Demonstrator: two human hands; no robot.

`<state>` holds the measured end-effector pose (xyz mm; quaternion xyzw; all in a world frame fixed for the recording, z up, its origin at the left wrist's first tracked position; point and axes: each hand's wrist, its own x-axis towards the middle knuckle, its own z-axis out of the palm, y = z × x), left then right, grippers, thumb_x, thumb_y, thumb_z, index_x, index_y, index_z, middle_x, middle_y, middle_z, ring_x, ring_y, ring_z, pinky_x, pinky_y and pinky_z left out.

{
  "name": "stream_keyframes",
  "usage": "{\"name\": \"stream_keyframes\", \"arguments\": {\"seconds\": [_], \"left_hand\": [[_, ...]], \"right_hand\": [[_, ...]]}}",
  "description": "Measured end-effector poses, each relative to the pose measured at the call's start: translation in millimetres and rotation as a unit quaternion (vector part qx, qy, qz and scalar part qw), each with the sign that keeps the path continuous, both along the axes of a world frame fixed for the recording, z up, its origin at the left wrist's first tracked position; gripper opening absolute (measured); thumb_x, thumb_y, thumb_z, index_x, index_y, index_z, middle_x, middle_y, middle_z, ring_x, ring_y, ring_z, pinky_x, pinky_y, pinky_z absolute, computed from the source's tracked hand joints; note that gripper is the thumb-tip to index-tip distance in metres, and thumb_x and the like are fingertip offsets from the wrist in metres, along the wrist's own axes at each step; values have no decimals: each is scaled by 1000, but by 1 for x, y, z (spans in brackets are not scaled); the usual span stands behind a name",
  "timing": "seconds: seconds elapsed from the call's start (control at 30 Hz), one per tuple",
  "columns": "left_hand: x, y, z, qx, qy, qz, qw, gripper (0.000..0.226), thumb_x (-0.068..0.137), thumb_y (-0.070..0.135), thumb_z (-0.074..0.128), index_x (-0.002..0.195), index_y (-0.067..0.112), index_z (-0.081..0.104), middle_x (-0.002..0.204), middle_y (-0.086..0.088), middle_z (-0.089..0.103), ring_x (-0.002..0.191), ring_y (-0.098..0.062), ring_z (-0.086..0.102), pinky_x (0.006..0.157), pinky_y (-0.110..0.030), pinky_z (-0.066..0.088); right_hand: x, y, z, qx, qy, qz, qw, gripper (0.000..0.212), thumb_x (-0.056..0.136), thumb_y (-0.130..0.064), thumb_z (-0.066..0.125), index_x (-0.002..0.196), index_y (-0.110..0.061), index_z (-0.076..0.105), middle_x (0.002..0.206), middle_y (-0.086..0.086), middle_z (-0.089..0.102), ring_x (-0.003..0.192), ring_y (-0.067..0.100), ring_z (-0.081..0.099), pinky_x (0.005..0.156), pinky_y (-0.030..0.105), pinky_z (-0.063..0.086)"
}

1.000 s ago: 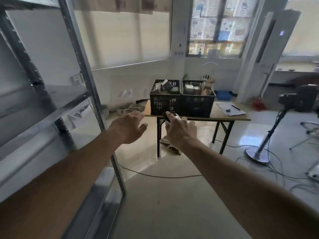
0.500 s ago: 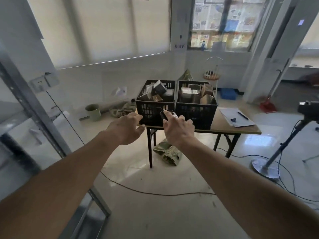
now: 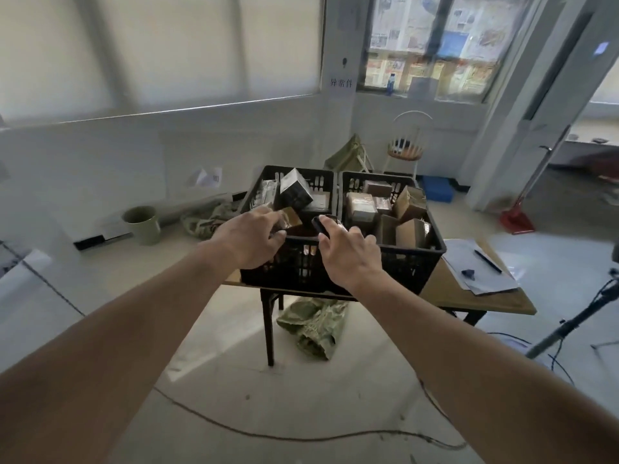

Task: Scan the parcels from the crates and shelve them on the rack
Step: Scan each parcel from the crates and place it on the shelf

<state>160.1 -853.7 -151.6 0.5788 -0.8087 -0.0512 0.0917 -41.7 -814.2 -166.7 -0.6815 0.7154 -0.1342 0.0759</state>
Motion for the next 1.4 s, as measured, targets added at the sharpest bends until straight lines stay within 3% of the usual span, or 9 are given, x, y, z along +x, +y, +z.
{"name": "stream_keyframes", "arguments": {"seconds": [0.13, 0.5, 0.67, 0.97, 1.1, 1.2, 1.33, 1.4], "left_hand": [[-3, -84, -6, 17, 4, -7, 1000, 54, 107, 48, 44, 153, 19, 47, 155, 0, 48, 138, -24, 49, 109, -43, 42], [-39, -257, -40, 64, -14, 37, 997, 60, 107, 52, 44, 159, 24, 39, 163, 4, 40, 144, -24, 46, 112, -47, 41], [-65, -323, -64, 105, -12, 91, 990, 58, 106, 50, 46, 157, 22, 41, 157, -2, 44, 141, -27, 48, 112, -49, 45], [-86, -421, -102, 155, 7, 195, 968, 52, 103, 54, 46, 147, 25, 51, 143, -12, 53, 127, -35, 57, 103, -55, 49], [-88, -452, -125, 160, 48, 245, 955, 57, 104, 58, 42, 145, 20, 51, 138, -14, 58, 119, -35, 58, 90, -44, 49], [-90, -462, -138, 172, 60, 307, 934, 68, 101, 69, 42, 144, 16, 51, 118, -9, 61, 101, -29, 55, 80, -41, 43], [-89, -472, -142, 196, 126, 336, 913, 70, 98, 67, 56, 139, 11, 52, 124, -12, 63, 93, -22, 48, 68, -33, 36], [-89, -477, -142, 185, 151, 337, 911, 65, 94, 64, 64, 129, 10, 55, 113, -7, 63, 82, -18, 52, 58, -29, 32]], "right_hand": [[-8, -76, -6, 10, 1, -12, 1000, 53, 114, -48, 32, 166, -44, 24, 141, 21, 57, 120, 46, 55, 95, 51, 46], [-47, -265, -36, 54, -17, 24, 998, 52, 114, -47, 33, 165, -40, 29, 141, 20, 59, 126, 44, 55, 104, 53, 45], [-68, -349, -63, 83, -30, 56, 995, 53, 113, -51, 31, 165, -44, 27, 143, 19, 58, 124, 44, 57, 104, 57, 49], [-80, -456, -93, 97, -45, 103, 989, 50, 113, -51, 30, 163, -46, 28, 143, 19, 57, 122, 44, 55, 100, 53, 44], [-79, -482, -103, 105, -46, 96, 989, 51, 113, -51, 31, 163, -46, 27, 145, 19, 56, 123, 46, 54, 99, 52, 45], [-79, -492, -111, 116, -38, 95, 988, 52, 113, -51, 30, 164, -45, 26, 148, 20, 54, 124, 46, 54, 102, 53, 45], [-78, -500, -114, 121, -39, 89, 988, 52, 113, -51, 30, 165, -45, 26, 147, 19, 55, 124, 46, 54, 103, 52, 44], [-80, -503, -111, 113, -42, 82, 989, 53, 113, -50, 30, 165, -45, 26, 144, 19, 56, 122, 46, 54, 101, 52, 45]]}}
